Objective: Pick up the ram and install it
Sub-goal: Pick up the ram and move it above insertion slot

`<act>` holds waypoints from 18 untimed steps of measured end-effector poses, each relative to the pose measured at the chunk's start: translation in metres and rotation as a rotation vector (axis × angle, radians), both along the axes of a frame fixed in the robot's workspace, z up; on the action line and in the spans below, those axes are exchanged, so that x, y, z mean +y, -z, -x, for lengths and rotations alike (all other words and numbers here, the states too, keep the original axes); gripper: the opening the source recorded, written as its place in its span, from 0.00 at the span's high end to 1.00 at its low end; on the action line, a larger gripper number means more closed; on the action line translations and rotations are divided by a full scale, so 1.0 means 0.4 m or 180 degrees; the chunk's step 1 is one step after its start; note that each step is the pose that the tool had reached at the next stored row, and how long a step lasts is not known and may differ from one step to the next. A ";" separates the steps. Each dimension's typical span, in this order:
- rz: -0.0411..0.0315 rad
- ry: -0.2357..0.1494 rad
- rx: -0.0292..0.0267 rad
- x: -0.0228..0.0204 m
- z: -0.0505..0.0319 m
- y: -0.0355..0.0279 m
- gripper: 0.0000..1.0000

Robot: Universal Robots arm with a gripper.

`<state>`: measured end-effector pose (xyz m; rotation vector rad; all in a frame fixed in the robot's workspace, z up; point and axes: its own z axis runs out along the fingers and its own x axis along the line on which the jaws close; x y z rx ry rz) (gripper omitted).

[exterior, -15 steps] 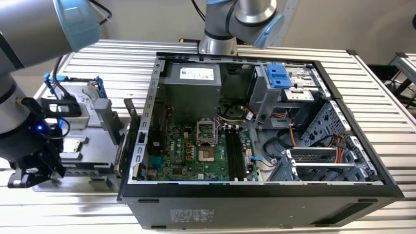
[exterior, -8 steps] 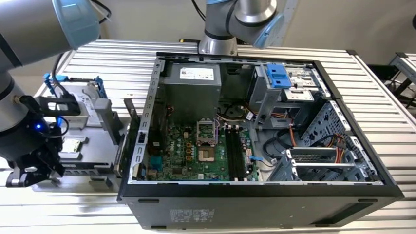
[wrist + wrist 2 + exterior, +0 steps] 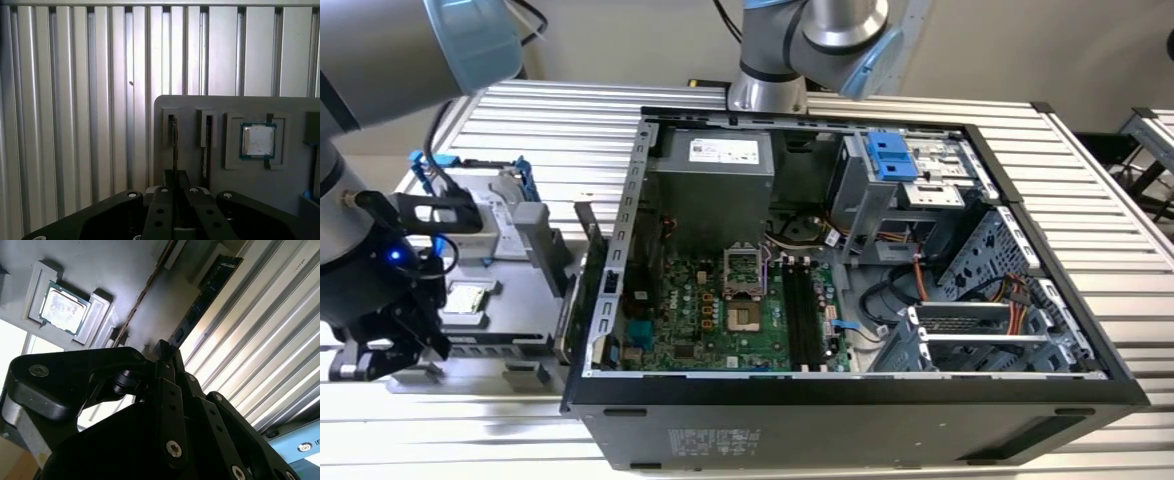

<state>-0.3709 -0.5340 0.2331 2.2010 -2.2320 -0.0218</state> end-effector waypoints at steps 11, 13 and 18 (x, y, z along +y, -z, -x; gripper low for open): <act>-0.0004 0.0000 0.0000 0.000 0.000 -0.033 1.00; -0.0006 0.0000 0.0000 0.000 0.000 -0.039 1.00; -0.0008 0.0000 0.0000 0.000 0.000 -0.056 1.00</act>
